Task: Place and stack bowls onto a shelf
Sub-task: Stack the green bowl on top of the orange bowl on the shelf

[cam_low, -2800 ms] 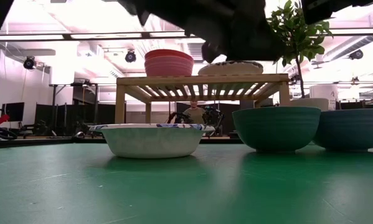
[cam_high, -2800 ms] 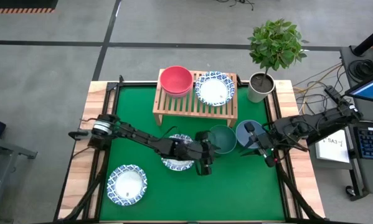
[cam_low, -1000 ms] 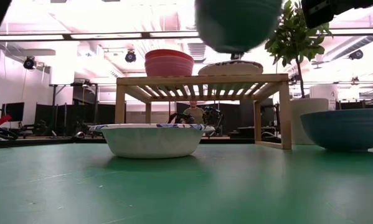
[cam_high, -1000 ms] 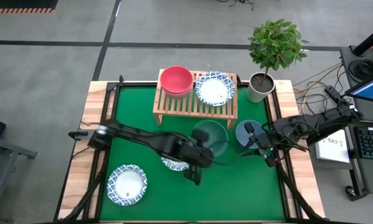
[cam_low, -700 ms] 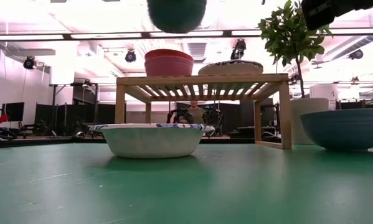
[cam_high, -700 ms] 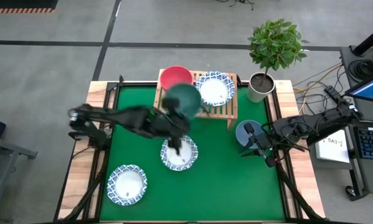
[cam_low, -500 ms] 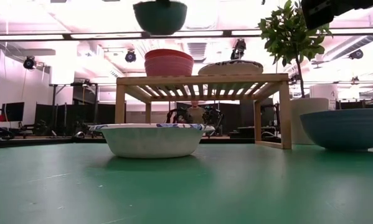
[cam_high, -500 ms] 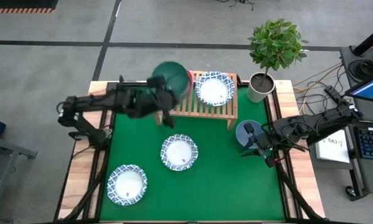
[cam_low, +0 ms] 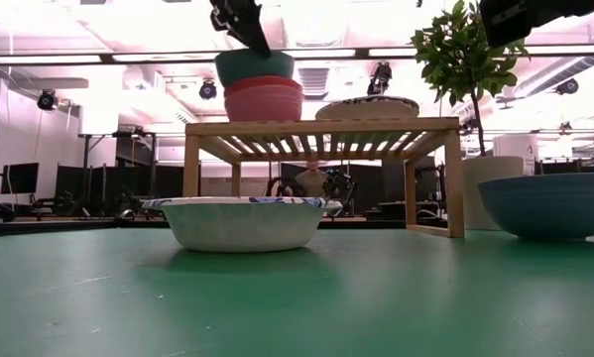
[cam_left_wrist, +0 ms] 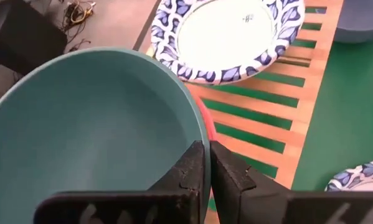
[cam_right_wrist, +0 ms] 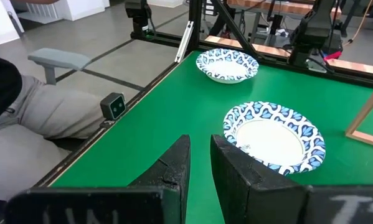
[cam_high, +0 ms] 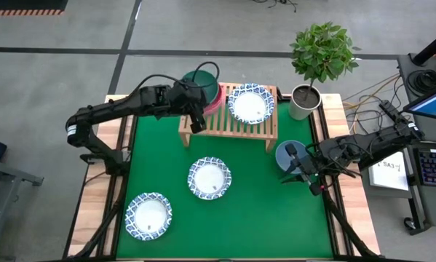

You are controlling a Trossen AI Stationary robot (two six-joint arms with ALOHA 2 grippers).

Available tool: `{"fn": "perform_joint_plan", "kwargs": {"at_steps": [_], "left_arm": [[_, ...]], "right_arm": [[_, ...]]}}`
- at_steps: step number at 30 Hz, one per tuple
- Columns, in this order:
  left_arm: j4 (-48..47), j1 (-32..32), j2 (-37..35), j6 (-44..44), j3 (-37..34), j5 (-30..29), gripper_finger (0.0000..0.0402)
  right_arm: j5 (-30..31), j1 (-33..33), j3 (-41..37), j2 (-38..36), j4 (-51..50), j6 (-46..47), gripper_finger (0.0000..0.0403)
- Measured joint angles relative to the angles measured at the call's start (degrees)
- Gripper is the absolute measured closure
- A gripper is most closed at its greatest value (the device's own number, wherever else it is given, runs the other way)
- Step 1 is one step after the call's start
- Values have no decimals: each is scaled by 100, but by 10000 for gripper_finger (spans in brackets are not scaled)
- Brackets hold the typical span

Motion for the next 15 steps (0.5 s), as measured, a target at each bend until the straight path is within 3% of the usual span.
{"fn": "perform_joint_plan", "kwargs": {"at_steps": [15], "left_arm": [[468,11,334,68,-11,198,376]], "right_arm": [[1,0,-11,0,3,29,349]]}}
